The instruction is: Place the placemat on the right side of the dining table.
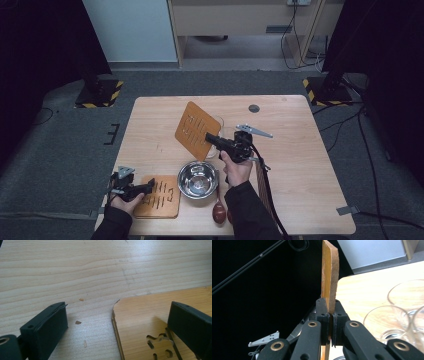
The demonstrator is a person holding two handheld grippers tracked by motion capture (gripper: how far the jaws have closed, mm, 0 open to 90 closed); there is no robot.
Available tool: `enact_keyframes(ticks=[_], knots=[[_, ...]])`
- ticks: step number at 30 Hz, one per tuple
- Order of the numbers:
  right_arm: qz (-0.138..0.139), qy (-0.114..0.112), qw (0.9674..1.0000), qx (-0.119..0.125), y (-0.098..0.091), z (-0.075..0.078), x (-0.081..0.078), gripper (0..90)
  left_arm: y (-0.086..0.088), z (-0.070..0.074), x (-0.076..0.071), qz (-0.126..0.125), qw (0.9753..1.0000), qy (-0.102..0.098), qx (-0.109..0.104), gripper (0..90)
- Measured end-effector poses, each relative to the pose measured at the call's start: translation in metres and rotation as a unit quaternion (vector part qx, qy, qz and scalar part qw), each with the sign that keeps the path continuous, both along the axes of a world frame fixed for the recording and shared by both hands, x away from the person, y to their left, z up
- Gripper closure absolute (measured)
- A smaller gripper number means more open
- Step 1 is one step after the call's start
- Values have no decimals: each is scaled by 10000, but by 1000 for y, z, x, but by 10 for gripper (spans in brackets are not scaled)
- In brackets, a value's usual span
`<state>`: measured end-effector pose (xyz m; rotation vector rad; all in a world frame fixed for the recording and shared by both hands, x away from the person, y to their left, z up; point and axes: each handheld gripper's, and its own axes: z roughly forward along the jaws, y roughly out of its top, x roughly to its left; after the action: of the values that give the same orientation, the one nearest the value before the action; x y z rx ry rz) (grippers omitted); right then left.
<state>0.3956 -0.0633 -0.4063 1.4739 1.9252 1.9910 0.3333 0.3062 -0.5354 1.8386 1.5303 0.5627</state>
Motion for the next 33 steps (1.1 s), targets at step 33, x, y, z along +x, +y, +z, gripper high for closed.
enact_keyframes(ticks=[33], knots=[[-589, -39, 9981, -192, -46, 3, 12, 871, 0, 0, 0, 0, 10000, 2, 2, 17]])
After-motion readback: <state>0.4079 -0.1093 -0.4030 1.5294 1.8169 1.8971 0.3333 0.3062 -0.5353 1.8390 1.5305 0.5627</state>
